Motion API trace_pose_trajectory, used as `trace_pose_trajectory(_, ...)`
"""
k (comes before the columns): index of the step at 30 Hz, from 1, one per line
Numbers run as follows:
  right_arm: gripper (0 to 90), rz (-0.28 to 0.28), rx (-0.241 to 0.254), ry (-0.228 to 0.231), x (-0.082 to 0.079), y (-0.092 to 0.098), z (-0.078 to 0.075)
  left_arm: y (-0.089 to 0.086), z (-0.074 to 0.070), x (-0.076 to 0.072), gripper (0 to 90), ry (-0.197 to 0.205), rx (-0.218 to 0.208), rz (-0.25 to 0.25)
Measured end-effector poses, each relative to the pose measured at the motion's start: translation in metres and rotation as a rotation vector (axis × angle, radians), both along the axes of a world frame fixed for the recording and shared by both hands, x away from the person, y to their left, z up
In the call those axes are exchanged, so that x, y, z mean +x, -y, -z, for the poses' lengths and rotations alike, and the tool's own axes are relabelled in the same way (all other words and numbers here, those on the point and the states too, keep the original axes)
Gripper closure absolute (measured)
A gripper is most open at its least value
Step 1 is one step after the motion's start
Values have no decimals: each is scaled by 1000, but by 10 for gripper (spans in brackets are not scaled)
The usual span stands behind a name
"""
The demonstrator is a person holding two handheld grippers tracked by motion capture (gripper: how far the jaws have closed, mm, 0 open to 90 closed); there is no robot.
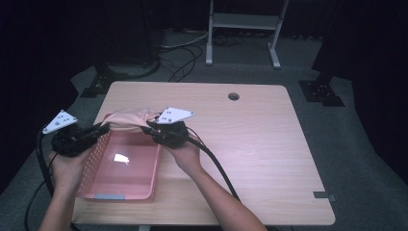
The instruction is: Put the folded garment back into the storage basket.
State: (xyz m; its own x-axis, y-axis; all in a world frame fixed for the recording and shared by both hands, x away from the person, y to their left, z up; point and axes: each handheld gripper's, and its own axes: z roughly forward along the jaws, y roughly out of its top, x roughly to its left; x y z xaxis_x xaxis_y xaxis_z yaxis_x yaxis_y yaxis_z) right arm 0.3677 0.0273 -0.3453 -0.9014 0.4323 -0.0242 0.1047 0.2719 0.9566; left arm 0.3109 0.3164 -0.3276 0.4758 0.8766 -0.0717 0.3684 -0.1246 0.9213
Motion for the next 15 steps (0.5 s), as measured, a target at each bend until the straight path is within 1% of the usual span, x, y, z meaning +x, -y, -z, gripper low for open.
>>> trace_pose_trajectory(3,789,-3,-3,3,-2,-1,1,-1,1,-2,804,3,3,2)
trace_pose_trajectory(8,789,-7,-9,16,-10,-2,3,-3,3,-8,803,4,-7,3)
trace_pose_trajectory(11,789,-12,-6,19,-11,-2,3,-3,3,-12,803,10,-15,5)
trace_pose_trajectory(12,789,-15,-6,21,-14,-2,3,-4,3,-15,803,16,-10,7)
trace_pose_trajectory(15,789,-18,-5,22,-16,-2,2,-4,3,-18,804,22,-14,6)
